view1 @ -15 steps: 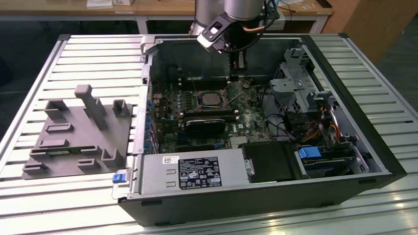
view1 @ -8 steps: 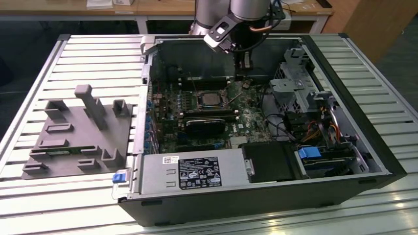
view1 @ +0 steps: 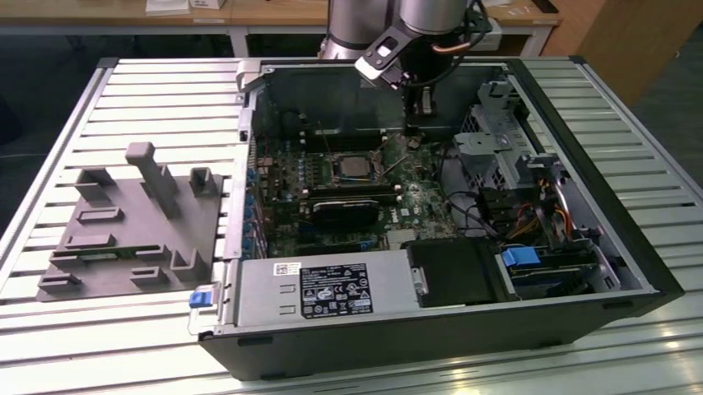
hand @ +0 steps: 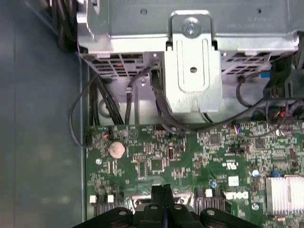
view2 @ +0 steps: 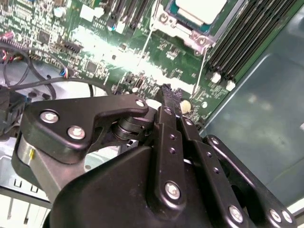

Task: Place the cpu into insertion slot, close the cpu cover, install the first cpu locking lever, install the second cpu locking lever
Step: 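Close the cpu cover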

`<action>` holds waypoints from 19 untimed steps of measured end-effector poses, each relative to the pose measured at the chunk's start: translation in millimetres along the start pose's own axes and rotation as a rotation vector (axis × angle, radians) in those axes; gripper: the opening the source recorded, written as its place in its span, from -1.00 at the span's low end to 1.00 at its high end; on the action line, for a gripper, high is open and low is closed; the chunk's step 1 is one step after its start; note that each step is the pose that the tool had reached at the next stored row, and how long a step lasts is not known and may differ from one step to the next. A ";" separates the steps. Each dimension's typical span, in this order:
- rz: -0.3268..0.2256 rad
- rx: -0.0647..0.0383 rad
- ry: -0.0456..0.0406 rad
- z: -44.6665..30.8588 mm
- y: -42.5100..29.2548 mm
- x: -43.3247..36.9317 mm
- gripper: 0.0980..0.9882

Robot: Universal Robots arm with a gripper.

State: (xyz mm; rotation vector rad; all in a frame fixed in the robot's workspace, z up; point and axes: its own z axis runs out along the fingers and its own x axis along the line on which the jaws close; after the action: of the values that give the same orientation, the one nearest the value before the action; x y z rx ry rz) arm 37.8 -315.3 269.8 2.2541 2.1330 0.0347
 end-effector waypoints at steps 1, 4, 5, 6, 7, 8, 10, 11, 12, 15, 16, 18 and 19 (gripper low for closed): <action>0.000 0.000 0.0000 0.1 1.8 0.1 -0.99; 0.000 0.000 0.0000 0.3 7.2 0.4 -0.99; 0.000 0.000 0.0001 0.4 8.7 0.5 -0.99; 0.000 0.000 0.0000 0.4 9.8 0.6 -0.99; 0.000 0.000 -0.0001 0.4 10.1 0.7 -0.99; 0.000 0.000 -0.0002 0.4 10.2 0.6 -0.99; 0.000 0.000 0.0000 0.5 10.4 0.6 -0.99; 0.000 0.000 0.0000 0.8 10.5 0.6 -0.99; 0.000 0.000 -0.0002 1.4 10.7 0.6 -0.99; 0.000 0.000 -0.0044 4.3 11.4 0.7 -0.99; 0.000 0.000 -0.0054 5.5 11.7 0.7 -0.99; 0.000 0.000 -0.0072 7.9 12.5 0.8 -0.99; 0.000 0.000 -0.0082 9.1 12.9 0.9 -0.99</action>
State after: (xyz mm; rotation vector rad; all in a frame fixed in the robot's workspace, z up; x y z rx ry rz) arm 51.1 -315.3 261.2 2.2498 2.1292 0.0257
